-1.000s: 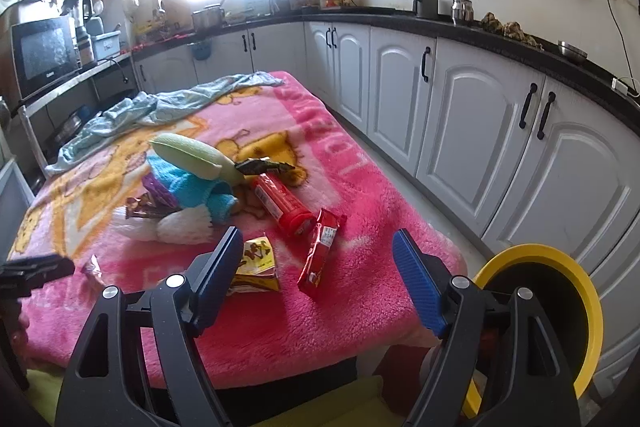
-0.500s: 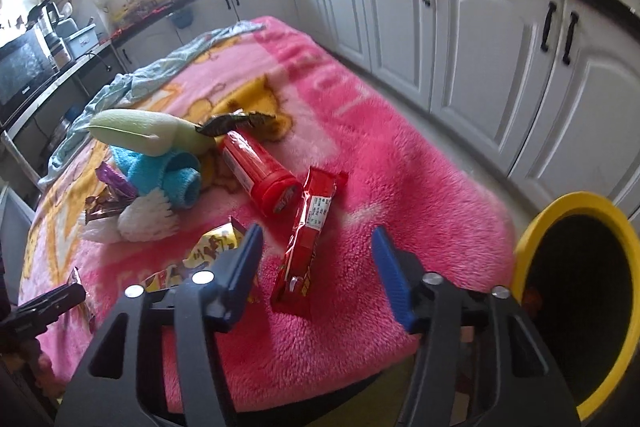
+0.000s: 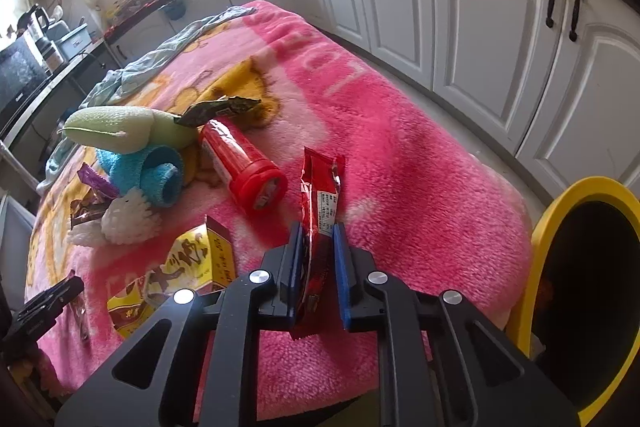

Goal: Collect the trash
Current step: 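Grasp the purple snack wrapper with the left tool while the right tool grasps the red wrapper, then carry both wrappers over the yellow bin and open both tools to drop them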

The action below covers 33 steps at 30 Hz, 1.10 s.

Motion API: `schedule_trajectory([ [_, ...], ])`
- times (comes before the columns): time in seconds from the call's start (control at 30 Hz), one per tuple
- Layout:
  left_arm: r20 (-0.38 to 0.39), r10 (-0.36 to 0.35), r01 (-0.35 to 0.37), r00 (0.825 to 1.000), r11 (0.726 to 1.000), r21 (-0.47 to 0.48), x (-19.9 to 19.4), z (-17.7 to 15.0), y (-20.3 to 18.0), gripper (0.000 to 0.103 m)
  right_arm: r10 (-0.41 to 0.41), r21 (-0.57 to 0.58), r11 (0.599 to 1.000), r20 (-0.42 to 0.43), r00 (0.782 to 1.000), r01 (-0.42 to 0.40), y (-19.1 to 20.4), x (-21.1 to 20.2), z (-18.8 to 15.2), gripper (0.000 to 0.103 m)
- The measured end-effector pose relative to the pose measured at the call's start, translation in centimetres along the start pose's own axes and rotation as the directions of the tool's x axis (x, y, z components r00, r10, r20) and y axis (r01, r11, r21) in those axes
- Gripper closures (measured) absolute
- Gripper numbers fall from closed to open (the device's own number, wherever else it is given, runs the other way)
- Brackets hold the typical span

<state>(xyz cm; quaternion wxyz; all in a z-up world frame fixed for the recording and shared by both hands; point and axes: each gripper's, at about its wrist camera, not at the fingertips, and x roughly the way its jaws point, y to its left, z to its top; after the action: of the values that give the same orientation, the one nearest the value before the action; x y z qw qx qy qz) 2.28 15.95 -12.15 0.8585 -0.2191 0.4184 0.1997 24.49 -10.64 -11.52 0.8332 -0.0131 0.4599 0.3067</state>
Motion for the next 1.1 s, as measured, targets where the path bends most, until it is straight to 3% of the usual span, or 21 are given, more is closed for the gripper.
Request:
schedule_trajectory([
  [0.23, -0.001, -0.028, 0.028, 1.000, 1.000, 0.008, -0.4, 0.0, 0.3, 0.082, -0.006, 0.025, 1.000, 0.046, 0.999, 0.005, -0.9, -1.4, -0.3, 0.089],
  [0.33, 0.002, -0.080, 0.080, 0.997, 0.997, -0.002, -0.7, 0.1, 0.4, 0.091, -0.009, 0.025, 1.000, 0.067, 0.998, 0.007, -1.2, -2.3, -0.2, 0.089],
  [0.5, 0.036, -0.131, 0.130, 0.991, 0.991, 0.029, -2.1, 0.3, -0.9, 0.091, -0.005, 0.021, 1.000, 0.098, 0.995, 0.003, -1.3, -4.0, 0.0, 0.089],
  [0.73, 0.098, -0.202, 0.190, 0.974, 0.974, 0.122, -4.2, 1.7, -4.7, 0.091, 0.007, -0.003, 1.000, 0.145, 0.989, -0.007, -0.9, -6.9, 0.0, 0.089],
  [1.1, 0.133, -0.307, 0.267, 0.942, 0.930, 0.254, -5.3, 3.9, -12.3, 0.092, 0.029, -0.002, 1.000, 0.219, 0.975, -0.030, -2.0, -11.6, 0.1, 0.089],
])
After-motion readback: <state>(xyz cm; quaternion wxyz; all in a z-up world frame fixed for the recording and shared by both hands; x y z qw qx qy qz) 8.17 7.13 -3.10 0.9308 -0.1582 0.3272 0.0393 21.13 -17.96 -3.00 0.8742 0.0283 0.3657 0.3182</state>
